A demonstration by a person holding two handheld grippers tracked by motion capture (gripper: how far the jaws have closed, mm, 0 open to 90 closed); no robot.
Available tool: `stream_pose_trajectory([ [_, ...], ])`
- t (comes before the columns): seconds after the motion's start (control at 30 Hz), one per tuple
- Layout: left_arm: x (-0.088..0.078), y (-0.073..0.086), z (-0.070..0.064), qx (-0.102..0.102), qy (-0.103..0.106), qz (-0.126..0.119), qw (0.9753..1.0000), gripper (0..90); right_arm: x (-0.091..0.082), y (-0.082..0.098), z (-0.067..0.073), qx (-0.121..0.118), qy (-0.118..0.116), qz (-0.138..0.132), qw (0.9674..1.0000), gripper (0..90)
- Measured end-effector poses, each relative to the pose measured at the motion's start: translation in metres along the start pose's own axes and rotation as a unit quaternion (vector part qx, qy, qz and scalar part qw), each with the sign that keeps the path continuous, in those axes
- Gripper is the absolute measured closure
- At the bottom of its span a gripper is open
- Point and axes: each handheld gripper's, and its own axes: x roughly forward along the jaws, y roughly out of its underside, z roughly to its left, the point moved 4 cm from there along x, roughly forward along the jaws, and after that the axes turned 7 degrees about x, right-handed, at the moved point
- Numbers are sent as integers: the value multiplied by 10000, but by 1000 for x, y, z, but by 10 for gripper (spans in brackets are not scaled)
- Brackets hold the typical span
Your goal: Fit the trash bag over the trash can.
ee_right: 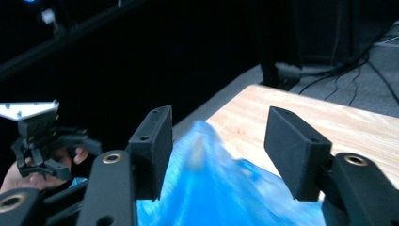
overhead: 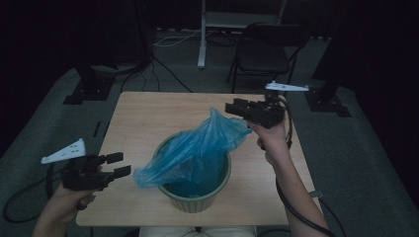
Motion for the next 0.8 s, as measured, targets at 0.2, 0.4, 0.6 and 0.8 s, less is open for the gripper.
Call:
stream_pose_trajectory([
  [0.2, 27, -6, 0, -107, 223, 154, 9996, 331, 40, 7, 5, -151, 50, 732, 9972, 389],
  [0.4, 38, -9, -4, -22, 242, 237, 9994, 331, 39, 22, 9, -302, -59, 913, 9953, 830],
  [0.6, 42, -12, -9, 98, 228, 288, 9993, 331, -2, 50, 33, -602, -524, 727, 9942, 899],
  [0.8, 51, -14, -13, 208, 283, 442, 9984, 354, -38, 91, 46, -491, -1175, 564, 9903, 896],
])
